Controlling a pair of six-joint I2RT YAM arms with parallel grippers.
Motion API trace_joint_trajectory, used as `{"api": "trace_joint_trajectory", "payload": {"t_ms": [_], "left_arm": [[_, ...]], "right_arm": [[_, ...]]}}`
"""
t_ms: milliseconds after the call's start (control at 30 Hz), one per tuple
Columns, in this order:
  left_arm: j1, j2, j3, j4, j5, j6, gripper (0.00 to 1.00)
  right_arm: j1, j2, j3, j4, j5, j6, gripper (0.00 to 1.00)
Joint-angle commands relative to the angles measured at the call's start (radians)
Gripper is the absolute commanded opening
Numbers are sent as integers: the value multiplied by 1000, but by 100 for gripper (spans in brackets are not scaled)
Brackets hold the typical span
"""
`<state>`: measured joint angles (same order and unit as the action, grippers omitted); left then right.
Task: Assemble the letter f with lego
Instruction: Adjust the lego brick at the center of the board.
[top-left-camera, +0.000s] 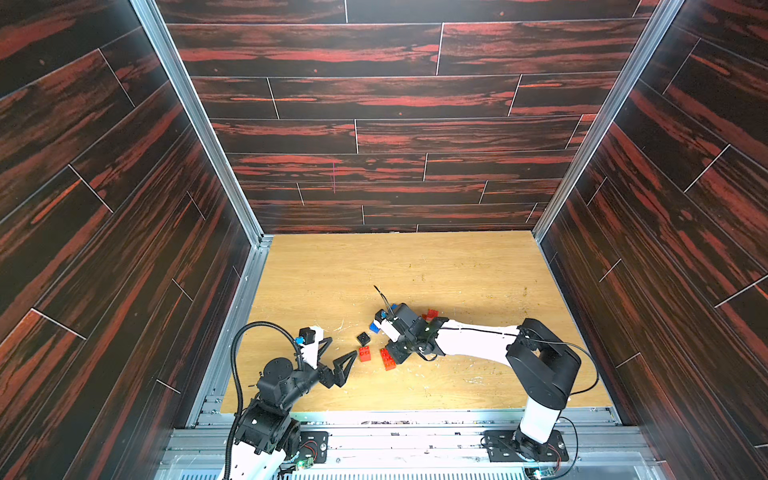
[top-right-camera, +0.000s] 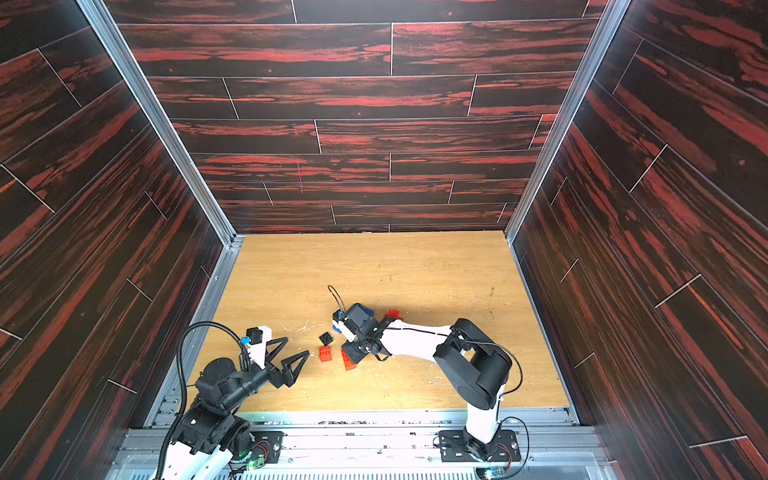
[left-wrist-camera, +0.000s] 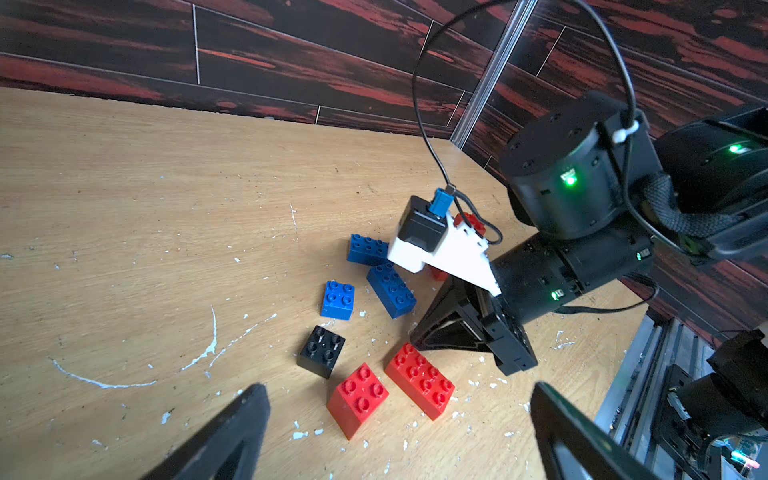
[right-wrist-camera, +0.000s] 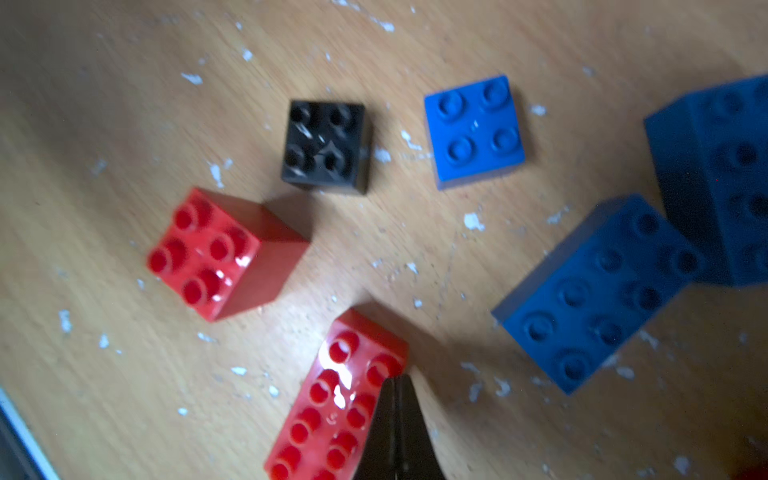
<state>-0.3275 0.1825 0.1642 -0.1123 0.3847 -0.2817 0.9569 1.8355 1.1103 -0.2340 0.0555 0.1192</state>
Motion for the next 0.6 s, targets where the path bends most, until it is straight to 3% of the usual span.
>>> {"api": "trace_joint_trajectory", "payload": {"t_ms": [0,367,433,567], "left_arm": [[-2,-1,-5,-9,4,1,100],[-4,0,-5,-9,3,1,100],[-2,0,-5,-9,3,1,100],[-2,3,-5,-9,0,-1,100]], "right_arm": [[-4,34,39,-19,-35,-22,0],[-2,-16,53,-89,43,-12,0],[-3,-26,54,-112,61,-11,9],[0,-40,52,-143,93,1,14]]}}
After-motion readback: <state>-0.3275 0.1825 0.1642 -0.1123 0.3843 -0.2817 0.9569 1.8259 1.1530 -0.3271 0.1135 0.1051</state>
